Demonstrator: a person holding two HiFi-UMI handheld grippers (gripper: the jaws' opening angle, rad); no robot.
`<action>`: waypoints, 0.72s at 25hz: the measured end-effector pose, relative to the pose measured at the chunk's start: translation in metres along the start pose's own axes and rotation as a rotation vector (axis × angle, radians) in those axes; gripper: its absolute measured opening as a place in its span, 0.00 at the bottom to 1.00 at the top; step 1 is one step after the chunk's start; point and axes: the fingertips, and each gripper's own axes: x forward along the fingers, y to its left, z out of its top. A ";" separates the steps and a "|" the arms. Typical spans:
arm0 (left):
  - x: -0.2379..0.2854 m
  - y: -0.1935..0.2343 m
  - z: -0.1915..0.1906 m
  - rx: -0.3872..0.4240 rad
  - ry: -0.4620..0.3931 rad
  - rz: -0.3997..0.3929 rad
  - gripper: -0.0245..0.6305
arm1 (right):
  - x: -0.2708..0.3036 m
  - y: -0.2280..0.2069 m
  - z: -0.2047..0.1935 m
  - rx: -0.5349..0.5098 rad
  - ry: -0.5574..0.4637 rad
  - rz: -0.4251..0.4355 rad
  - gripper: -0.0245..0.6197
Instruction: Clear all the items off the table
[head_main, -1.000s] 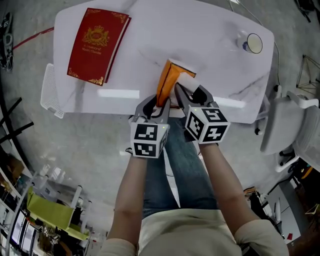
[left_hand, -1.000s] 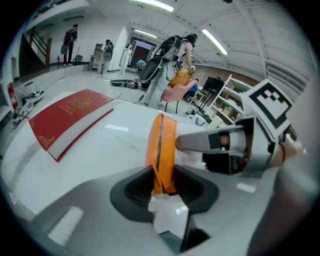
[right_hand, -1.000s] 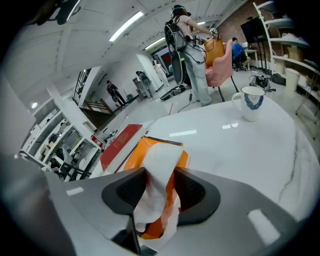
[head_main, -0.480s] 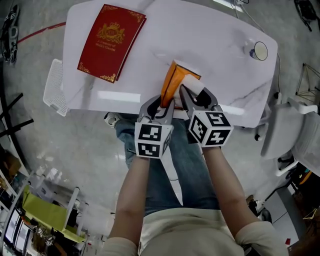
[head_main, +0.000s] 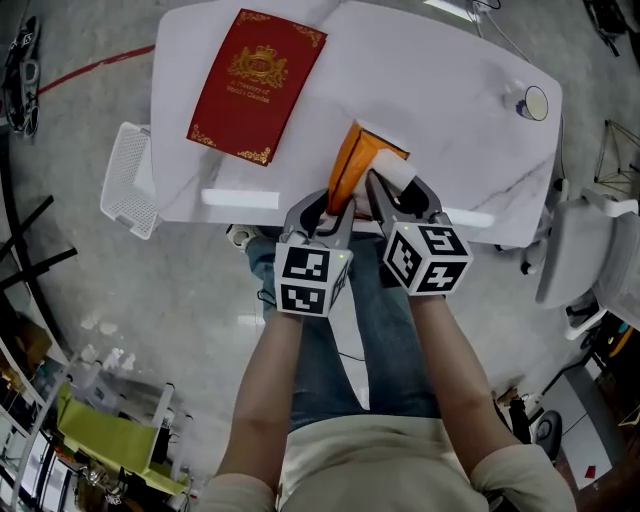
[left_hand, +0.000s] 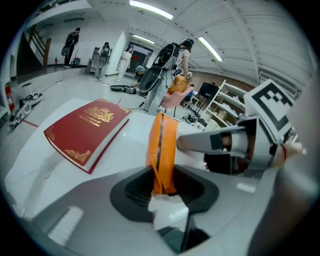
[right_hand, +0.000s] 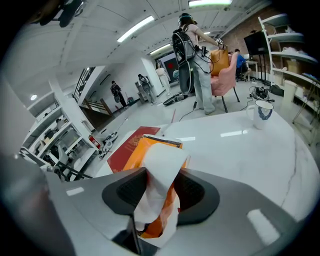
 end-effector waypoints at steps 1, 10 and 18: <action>-0.005 0.005 0.001 0.003 -0.002 -0.004 0.22 | 0.000 0.007 0.001 0.001 -0.005 -0.004 0.30; -0.050 0.068 0.006 0.002 -0.022 -0.011 0.22 | 0.022 0.082 0.004 -0.006 -0.030 -0.005 0.30; -0.091 0.129 0.002 -0.042 -0.047 0.021 0.22 | 0.049 0.153 0.001 -0.051 -0.016 0.031 0.30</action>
